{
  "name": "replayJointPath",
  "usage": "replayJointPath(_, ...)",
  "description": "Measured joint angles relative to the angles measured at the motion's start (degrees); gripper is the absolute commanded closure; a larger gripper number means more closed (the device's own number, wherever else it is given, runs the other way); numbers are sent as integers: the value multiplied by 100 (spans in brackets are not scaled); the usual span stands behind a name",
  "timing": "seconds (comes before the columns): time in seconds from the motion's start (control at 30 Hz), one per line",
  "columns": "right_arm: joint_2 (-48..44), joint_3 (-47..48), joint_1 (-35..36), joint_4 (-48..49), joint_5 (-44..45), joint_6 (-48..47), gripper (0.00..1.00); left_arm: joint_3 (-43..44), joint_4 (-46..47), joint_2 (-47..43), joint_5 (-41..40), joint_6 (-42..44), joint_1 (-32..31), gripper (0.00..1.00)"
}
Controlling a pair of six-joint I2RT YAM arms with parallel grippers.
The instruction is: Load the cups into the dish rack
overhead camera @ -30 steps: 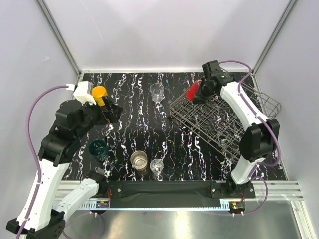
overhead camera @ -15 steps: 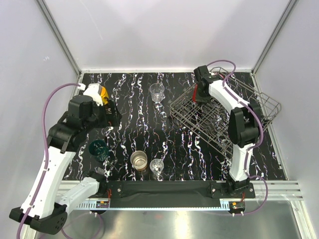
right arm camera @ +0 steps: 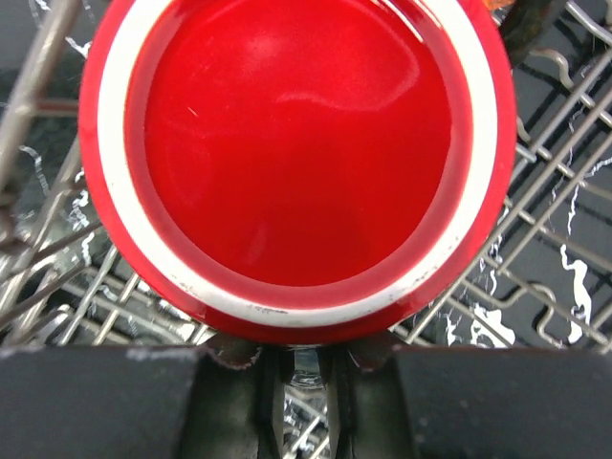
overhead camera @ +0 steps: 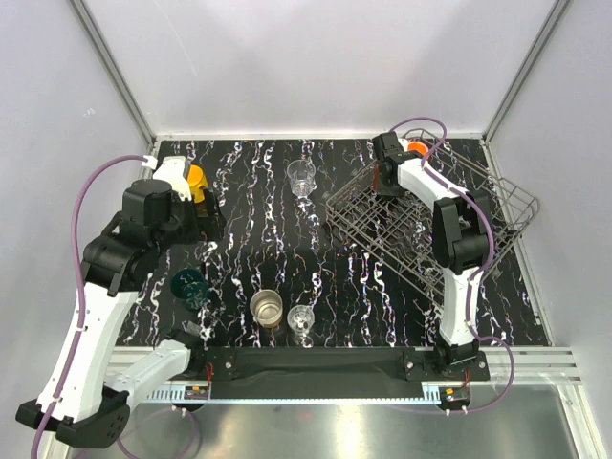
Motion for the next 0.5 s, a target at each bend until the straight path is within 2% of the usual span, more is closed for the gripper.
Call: replayJointPath(0.5, 326, -28, -96, 601, 15, -151, 100, 367, -393, 127, -61, 28, 0, 1)
